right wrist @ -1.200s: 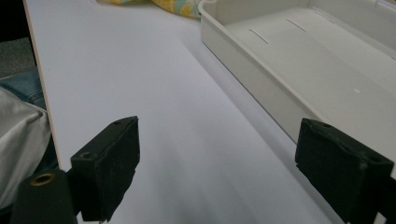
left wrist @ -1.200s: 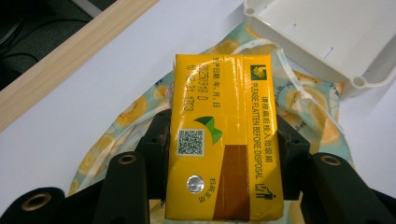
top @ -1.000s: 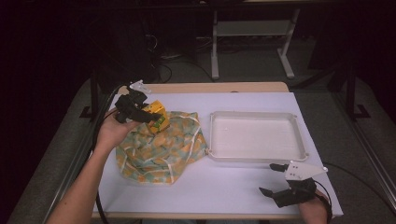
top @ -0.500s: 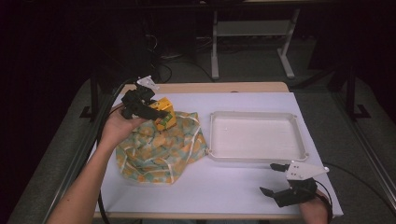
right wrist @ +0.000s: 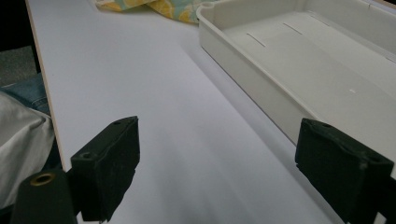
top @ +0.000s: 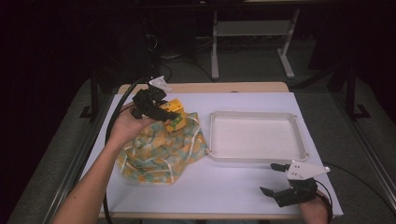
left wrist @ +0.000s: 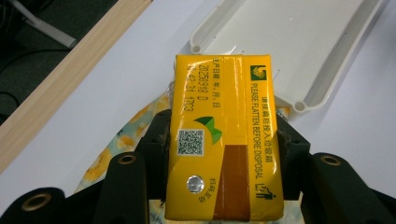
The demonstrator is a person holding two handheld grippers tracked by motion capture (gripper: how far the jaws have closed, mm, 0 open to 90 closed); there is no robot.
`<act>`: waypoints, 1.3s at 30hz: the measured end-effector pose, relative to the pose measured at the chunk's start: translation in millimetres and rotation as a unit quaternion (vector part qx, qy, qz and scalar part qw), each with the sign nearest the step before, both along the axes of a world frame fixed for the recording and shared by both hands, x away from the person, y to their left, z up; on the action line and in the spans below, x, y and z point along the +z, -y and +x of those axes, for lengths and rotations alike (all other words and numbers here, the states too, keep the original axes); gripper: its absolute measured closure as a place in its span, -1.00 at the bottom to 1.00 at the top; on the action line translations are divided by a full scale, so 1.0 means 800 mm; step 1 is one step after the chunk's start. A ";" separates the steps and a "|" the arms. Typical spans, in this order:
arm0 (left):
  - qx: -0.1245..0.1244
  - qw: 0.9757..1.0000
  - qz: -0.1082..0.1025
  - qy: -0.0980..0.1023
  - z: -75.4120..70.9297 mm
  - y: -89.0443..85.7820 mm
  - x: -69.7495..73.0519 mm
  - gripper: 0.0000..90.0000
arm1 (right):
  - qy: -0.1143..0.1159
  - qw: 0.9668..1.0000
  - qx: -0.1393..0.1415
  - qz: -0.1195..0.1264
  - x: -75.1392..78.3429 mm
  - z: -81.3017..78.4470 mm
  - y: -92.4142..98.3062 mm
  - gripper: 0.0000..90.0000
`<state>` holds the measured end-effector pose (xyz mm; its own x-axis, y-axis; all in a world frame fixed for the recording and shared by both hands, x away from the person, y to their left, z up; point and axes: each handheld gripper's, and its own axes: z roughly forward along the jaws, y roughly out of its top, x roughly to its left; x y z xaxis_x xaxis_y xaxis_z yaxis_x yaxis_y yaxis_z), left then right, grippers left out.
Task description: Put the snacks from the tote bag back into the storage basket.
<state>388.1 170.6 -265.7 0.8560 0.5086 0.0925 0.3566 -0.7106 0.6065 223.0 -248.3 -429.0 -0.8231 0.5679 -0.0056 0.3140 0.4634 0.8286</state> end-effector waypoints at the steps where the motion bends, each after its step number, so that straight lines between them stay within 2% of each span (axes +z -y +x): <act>1: -0.002 1.000 0.001 0.002 0.000 0.001 0.001 0.12 | 0.000 1.000 0.000 0.000 0.000 0.000 0.000 -0.70; 4: -0.011 1.000 0.008 0.000 0.000 0.007 0.004 0.12 | 0.000 1.000 0.000 0.000 0.000 0.000 0.000 -0.70; 9: -0.012 1.000 0.003 -0.001 -0.001 0.016 0.004 0.12 | 0.000 1.000 0.001 0.000 0.000 0.000 0.000 -0.70; 10: -0.022 1.000 0.001 -0.002 0.000 0.020 0.004 0.12 | 0.000 1.000 0.001 0.000 0.000 0.000 0.000 -0.70; 18: -0.044 0.999 0.002 -0.003 -0.001 0.041 0.003 0.12 | -0.001 1.000 0.002 0.002 0.000 0.000 0.000 -0.70; 39: -0.093 0.996 0.005 -0.018 0.004 0.093 -0.014 0.12 | 0.001 1.000 -0.001 0.012 0.000 0.000 0.003 -0.70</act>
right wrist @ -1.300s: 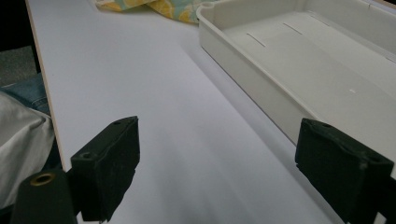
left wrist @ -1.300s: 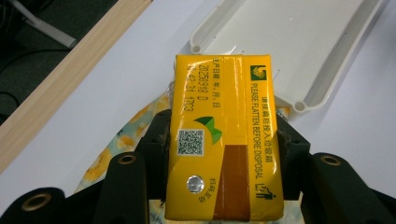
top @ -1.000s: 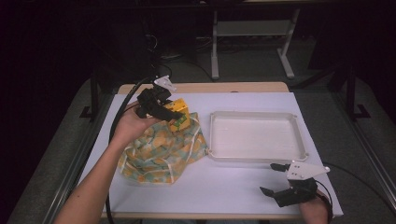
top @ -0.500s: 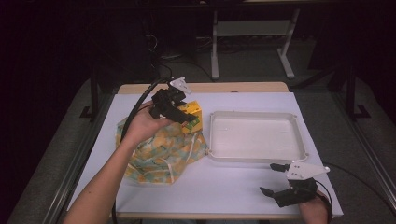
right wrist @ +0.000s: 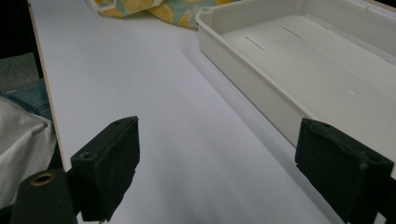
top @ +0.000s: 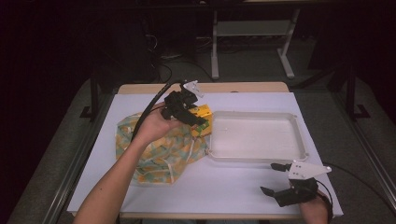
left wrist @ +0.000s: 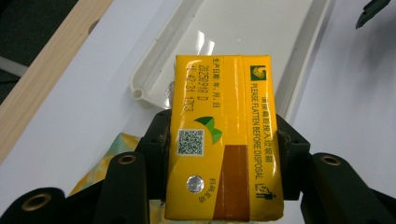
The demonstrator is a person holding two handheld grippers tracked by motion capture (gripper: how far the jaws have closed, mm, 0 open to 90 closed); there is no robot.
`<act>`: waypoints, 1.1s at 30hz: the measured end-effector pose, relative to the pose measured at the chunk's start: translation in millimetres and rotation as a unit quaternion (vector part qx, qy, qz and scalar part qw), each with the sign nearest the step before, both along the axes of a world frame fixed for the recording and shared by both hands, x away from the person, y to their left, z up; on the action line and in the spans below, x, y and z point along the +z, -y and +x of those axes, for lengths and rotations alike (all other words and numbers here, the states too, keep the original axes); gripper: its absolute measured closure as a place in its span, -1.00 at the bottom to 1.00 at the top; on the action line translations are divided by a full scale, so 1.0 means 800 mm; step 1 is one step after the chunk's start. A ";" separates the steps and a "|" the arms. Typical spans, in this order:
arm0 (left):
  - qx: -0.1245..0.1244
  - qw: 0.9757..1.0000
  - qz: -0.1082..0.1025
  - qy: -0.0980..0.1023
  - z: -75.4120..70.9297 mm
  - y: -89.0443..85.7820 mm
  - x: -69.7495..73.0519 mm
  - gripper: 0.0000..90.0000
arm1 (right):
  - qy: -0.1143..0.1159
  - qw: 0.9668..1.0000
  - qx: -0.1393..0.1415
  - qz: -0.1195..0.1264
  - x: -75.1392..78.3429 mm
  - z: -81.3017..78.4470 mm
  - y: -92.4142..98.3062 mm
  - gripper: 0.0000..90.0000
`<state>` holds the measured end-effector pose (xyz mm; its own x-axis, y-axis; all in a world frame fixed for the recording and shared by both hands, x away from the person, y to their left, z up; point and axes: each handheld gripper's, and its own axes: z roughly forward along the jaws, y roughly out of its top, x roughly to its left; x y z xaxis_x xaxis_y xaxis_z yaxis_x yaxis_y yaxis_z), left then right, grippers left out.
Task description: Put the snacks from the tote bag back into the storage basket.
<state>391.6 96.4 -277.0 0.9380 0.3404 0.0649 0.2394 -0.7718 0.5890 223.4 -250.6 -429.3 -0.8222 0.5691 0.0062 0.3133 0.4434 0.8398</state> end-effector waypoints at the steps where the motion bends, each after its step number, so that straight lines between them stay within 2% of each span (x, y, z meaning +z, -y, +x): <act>1: -0.002 1.000 0.001 -0.001 0.000 0.002 0.000 0.12 | 0.000 1.000 0.000 0.000 0.000 0.000 0.000 -0.70; 20: -0.020 1.000 -0.004 -0.002 -0.001 0.027 -0.008 0.12 | 0.002 1.000 0.001 0.001 0.001 0.000 0.000 -0.70; 26: -0.030 1.000 0.006 -0.002 0.000 0.037 -0.009 0.12 | 0.003 1.000 0.002 0.000 0.001 0.000 0.000 -0.70; 29: -0.030 1.000 0.004 -0.002 -0.001 0.042 -0.010 0.12 | 0.002 1.000 0.002 0.000 0.001 0.000 0.000 -0.70; 33: -0.043 0.999 0.009 -0.001 -0.001 0.052 -0.009 0.12 | 0.003 1.000 0.005 0.000 0.001 0.000 -0.001 -0.70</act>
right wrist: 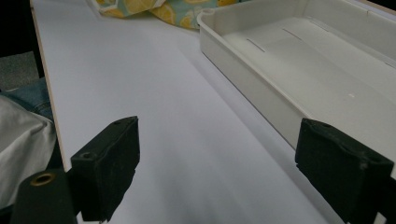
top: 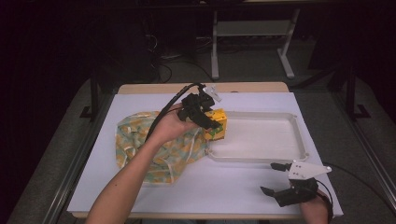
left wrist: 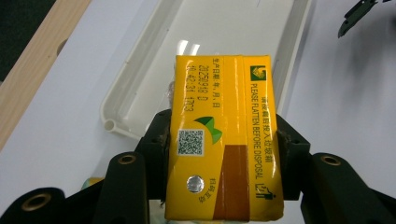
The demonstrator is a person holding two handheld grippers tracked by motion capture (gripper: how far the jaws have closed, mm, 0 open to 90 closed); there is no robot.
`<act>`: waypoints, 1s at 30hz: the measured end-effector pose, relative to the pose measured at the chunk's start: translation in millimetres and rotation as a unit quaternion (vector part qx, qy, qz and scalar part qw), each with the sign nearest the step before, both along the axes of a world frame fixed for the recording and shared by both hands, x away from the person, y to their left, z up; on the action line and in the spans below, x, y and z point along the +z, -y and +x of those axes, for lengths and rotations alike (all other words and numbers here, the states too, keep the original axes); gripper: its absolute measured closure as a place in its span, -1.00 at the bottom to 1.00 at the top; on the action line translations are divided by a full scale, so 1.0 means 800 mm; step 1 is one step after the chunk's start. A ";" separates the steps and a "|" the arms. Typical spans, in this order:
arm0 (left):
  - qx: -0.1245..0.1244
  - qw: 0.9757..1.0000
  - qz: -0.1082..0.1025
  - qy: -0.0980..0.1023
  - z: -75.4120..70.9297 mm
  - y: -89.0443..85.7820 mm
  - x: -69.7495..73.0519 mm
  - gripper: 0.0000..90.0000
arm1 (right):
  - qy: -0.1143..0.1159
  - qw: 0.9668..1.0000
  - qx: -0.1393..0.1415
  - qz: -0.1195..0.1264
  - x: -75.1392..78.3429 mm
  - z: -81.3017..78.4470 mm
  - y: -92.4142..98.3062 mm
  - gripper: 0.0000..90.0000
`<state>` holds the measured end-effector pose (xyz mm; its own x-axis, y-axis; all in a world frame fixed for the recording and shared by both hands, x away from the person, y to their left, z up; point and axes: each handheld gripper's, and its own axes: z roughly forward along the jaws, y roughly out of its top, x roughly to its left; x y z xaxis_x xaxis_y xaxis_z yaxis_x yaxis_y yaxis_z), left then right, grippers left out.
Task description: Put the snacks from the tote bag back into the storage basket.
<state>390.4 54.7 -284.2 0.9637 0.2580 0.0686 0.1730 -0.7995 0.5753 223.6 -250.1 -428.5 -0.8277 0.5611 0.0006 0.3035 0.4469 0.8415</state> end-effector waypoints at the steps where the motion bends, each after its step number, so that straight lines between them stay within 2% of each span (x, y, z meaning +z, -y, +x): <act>1: 0.000 1.000 0.000 0.000 0.000 0.000 0.000 0.12 | 0.000 1.000 0.000 0.000 0.000 0.000 0.000 -0.70; 2: -0.001 1.000 -0.005 0.001 -0.001 0.005 0.000 0.12 | -0.001 1.000 0.000 0.000 0.000 0.000 0.000 -0.70; 12: -0.011 1.000 -0.008 0.000 -0.001 0.022 -0.006 0.12 | 0.000 1.000 0.001 0.002 0.001 -0.001 0.000 -0.70; 17: -0.018 1.000 -0.007 -0.008 0.000 0.032 -0.012 0.12 | 0.001 1.000 0.001 0.002 0.001 -0.001 -0.001 -0.70; 30: -0.032 0.999 -0.006 -0.013 0.001 0.051 -0.027 0.12 | 0.003 1.000 0.003 0.004 0.002 -0.002 0.000 -0.70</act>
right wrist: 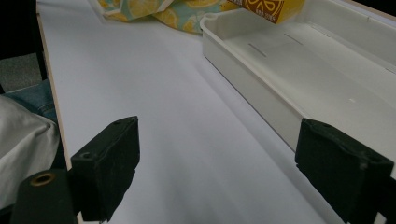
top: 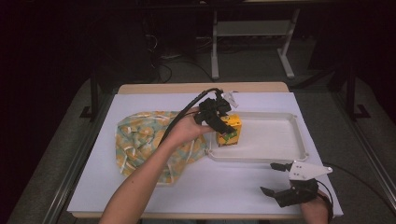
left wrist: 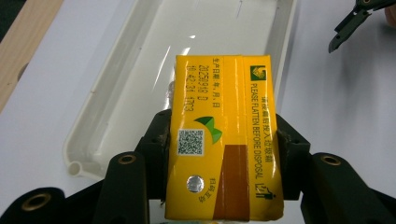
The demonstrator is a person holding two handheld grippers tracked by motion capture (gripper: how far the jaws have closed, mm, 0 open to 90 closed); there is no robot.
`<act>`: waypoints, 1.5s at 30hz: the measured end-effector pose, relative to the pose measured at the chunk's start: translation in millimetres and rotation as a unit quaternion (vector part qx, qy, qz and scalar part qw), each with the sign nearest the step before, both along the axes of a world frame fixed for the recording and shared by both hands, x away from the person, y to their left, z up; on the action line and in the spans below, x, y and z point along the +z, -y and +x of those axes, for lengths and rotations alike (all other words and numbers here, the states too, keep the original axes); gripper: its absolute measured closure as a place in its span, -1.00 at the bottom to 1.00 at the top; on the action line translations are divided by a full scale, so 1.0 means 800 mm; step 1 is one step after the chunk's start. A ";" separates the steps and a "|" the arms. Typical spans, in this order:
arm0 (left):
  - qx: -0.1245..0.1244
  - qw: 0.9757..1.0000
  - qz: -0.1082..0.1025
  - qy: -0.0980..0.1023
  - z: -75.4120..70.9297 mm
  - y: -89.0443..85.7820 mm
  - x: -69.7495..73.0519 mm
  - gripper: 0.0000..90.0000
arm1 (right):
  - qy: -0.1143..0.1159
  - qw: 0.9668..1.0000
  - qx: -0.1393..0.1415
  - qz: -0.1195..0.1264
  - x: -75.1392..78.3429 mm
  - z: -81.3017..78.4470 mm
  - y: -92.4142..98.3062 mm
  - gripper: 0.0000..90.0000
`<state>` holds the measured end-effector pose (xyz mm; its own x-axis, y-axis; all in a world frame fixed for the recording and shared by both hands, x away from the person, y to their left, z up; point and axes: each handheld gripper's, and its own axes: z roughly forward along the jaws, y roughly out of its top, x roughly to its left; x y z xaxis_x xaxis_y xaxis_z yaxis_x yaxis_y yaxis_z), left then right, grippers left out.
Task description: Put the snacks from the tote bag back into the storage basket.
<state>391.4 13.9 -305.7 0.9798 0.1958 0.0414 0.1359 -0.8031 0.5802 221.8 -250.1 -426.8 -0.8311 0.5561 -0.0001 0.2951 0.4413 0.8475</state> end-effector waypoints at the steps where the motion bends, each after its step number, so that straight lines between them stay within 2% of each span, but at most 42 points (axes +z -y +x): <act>1: -0.002 1.000 0.001 0.000 0.000 0.001 -0.001 0.12 | 0.000 1.000 0.000 0.000 0.000 0.000 0.000 -0.70; 4: -0.007 1.000 0.006 0.003 0.000 0.005 -0.005 0.12 | 0.000 1.000 -0.002 0.000 0.000 0.000 0.000 -0.70; 11: -0.009 1.000 0.002 -0.001 0.000 0.009 -0.008 0.12 | 0.001 1.000 -0.001 0.001 0.000 0.000 0.000 -0.70; 14: -0.014 1.000 0.009 0.002 0.001 0.009 -0.009 0.12 | 0.001 1.000 -0.001 0.000 0.000 0.000 0.000 -0.70; 29: -0.027 0.999 0.016 -0.007 0.007 0.016 -0.023 0.12 | 0.003 1.000 0.000 0.003 -0.001 0.001 0.002 -0.70; 41: -0.032 0.999 0.013 -0.006 0.007 0.016 -0.030 0.12 | 0.004 1.000 0.000 0.004 -0.001 0.000 0.002 -0.70; 45: -0.032 0.999 0.010 -0.015 0.006 0.016 -0.033 0.12 | 0.004 1.000 0.000 0.004 -0.001 0.000 0.002 -0.70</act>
